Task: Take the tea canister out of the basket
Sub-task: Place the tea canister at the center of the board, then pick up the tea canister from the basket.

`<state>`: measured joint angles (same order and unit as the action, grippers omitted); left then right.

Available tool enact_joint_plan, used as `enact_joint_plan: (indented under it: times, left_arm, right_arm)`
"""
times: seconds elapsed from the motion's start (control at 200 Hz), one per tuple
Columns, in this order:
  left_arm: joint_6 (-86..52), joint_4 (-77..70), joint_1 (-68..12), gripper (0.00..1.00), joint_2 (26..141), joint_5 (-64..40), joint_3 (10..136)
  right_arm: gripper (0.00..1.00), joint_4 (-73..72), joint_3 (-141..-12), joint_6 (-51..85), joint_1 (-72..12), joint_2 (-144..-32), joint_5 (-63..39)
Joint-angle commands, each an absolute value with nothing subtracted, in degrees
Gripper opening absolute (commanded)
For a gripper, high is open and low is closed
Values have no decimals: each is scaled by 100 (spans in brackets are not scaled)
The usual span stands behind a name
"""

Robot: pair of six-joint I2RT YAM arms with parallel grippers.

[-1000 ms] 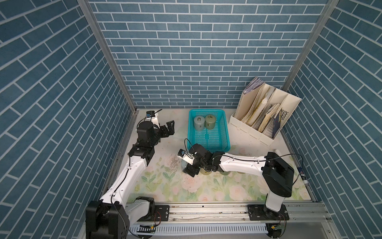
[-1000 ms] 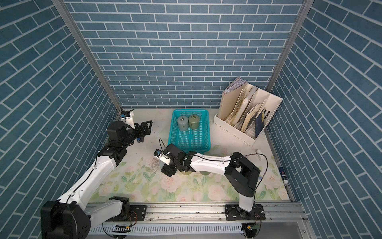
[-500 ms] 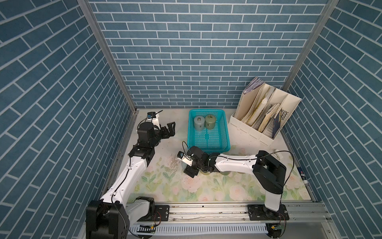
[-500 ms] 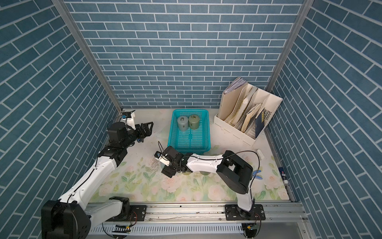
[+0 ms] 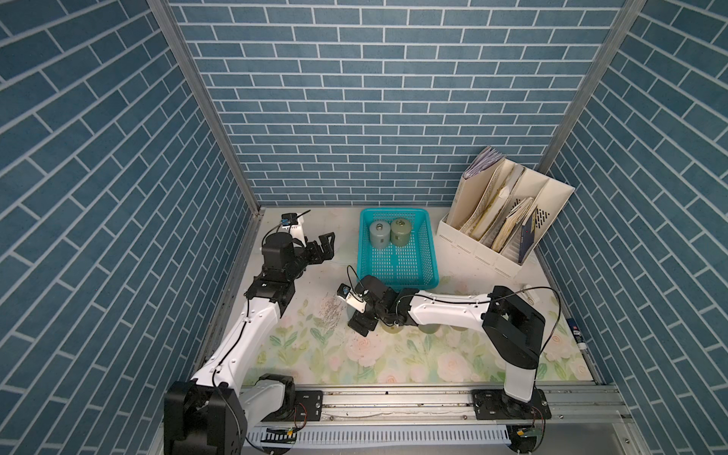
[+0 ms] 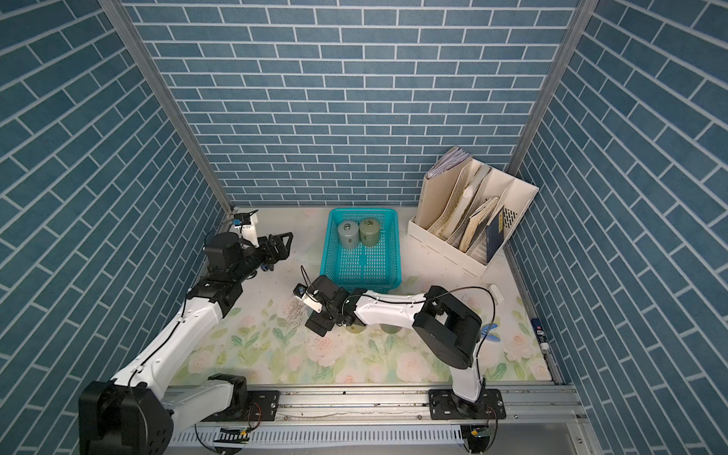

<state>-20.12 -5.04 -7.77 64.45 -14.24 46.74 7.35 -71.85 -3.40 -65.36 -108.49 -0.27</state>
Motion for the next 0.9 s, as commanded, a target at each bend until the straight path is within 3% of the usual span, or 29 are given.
enact_joint_plan:
  times: [0.0, 0.28, 0.515, 0.69, 0.895]
  left_arm:
    - [-1994, -598, -738, 100, 6366, -1476, 4605]
    - [-1993, -588, -738, 100, 6262, -1446, 4601]
    - [-1996, -621, -738, 100, 6217, -1799, 4668]
    - [-1806, -697, -826, 100, 6330, -2246, 4682]
    - [-1424, -592, -1472, 100, 6684, -2145, 4936]
  right_arm:
    - [98, 649, -7357, -269, -6557, -10798, 1]
    - [99, 542, -7534, -283, -6513, -9989, 79]
    - [97, 1073, -8430, -20, -5707, -9660, -13]
    - [98, 1526, -8809, 51, -4858, -9975, 141]
    - [99, 1854, -9322, -291, -4239, -10661, 28]
